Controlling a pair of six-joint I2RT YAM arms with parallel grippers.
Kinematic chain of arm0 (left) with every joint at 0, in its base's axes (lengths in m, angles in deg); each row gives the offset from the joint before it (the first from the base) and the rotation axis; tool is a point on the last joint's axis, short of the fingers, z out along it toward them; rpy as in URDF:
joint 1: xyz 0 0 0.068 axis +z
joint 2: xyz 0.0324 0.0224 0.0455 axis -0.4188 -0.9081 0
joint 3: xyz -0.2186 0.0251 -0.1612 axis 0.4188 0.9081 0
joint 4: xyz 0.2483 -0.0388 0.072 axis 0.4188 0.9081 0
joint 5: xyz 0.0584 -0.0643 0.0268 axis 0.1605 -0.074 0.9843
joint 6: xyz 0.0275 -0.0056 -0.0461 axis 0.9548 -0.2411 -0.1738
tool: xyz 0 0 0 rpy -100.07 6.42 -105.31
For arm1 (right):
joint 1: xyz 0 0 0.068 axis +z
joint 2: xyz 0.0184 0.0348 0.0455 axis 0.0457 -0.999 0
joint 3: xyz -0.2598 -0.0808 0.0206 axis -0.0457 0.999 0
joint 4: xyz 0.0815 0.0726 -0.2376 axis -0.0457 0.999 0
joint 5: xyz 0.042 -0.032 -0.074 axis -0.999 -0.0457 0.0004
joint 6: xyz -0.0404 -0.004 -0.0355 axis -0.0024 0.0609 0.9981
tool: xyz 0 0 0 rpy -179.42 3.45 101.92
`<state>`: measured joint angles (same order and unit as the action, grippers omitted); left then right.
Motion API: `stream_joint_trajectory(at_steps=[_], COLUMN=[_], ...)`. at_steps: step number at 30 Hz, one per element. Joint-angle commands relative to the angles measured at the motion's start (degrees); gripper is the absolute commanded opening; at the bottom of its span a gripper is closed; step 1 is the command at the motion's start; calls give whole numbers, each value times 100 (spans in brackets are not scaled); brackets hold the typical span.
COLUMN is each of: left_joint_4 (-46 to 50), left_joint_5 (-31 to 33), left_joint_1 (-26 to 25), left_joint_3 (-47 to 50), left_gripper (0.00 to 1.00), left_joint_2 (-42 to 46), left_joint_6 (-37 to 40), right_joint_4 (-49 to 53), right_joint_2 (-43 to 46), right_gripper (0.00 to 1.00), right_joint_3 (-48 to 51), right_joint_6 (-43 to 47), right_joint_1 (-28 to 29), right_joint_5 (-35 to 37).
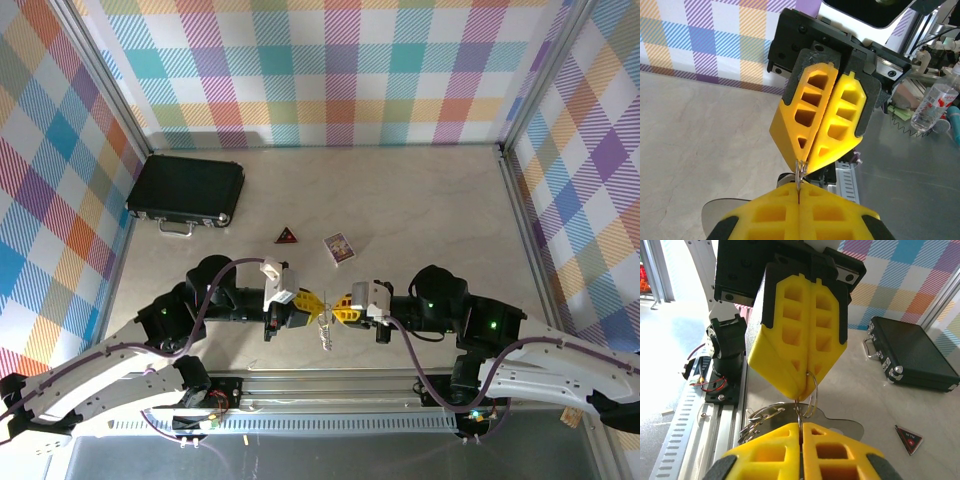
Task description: Put the keys on the keyring
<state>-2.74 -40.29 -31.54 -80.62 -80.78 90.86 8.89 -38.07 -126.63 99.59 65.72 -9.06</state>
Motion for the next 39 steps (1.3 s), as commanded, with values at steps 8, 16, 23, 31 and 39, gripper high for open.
stream_joint_trajectory(at_steps=[8, 16, 23, 31, 39], left_joint_4=[-1392, -1668, -1628, -1614, -1576], left_joint_5=[269, 32, -92, -126, -160], left_joint_1=[-66, -70, -66, -67, -66], left_joint_3=[389, 513, 559, 564, 573], left_gripper=[0, 0, 0, 0, 0], left_joint_2=[338, 499, 622, 618, 610], left_joint_6=[-283, -277, -312, -314, -341], right_joint_4=[-471, -378, -448, -978, -1109], right_joint_2=[412, 585, 216, -175, -288], right_gripper=[47, 39, 33, 33, 30], right_joint_3=[30, -242, -417, -456, -417], right_joint_6=[-820, -1537, -1624, -1907, -1905], right_joint_1=[18, 26, 22, 18, 21], right_joint_5=[557, 359, 189, -364, -424])
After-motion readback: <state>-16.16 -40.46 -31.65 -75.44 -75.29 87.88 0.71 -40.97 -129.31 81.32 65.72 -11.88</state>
